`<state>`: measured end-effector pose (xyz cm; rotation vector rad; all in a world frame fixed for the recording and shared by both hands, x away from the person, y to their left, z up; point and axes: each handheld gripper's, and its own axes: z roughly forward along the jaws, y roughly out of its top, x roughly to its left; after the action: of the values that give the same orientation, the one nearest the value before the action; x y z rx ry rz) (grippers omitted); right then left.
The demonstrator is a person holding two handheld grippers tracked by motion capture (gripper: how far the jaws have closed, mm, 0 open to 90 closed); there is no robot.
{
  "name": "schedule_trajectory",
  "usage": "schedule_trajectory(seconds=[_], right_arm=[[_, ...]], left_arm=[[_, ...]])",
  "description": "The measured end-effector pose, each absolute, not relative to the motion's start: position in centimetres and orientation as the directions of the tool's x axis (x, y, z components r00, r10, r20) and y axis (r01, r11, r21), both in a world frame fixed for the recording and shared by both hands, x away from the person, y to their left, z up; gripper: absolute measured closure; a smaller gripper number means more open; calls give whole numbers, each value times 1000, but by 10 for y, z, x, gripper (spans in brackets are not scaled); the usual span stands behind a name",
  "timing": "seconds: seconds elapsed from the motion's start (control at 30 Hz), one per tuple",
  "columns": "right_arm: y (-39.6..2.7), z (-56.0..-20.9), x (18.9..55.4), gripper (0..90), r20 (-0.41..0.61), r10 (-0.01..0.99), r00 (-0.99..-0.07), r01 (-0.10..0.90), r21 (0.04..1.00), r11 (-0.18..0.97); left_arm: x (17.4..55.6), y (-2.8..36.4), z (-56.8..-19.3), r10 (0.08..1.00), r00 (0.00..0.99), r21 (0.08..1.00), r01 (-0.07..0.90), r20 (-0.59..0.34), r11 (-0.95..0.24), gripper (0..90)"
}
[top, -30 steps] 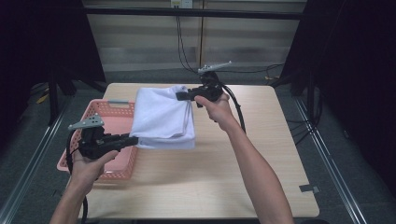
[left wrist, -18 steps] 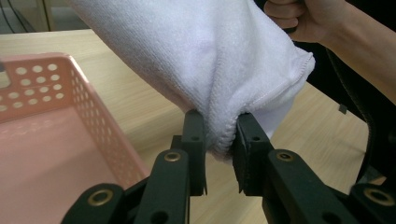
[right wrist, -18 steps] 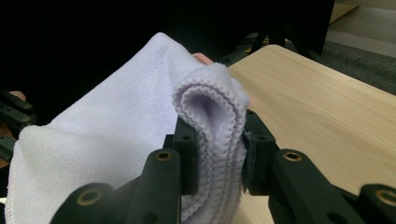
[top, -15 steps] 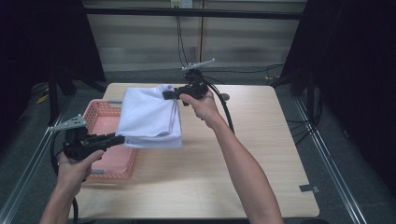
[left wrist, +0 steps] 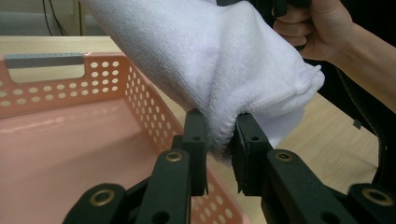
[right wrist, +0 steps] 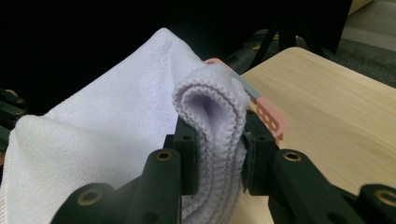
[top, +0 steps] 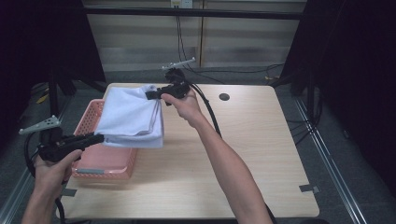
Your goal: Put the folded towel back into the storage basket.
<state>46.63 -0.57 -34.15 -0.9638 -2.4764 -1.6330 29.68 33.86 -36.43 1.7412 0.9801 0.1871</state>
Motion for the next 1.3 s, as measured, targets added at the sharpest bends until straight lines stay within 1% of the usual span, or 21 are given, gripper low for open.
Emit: schedule_trajectory(seconds=[0.3, 0.53, 0.9, 1.3], right_arm=[[27, -349, 470, 717, 350, 483, -803, 520, 807, 280], [50, -343, 468, 717, 335, 475, -814, 506, 810, 297], [75, -348, 466, 717, 333, 483, -810, 507, 811, 291], [98, -369, 467, 717, 356, 502, -788, 537, 797, 277]], left_arm=[[294, 367, -368, 720, 604, 841, 539, -342, -53, 777], [290, 387, -370, 741, 568, 838, 545, -360, -10, 779], [288, 409, -370, 772, 521, 831, 556, -363, 15, 781], [291, 428, -386, 809, 455, 802, 597, -371, 32, 783]])
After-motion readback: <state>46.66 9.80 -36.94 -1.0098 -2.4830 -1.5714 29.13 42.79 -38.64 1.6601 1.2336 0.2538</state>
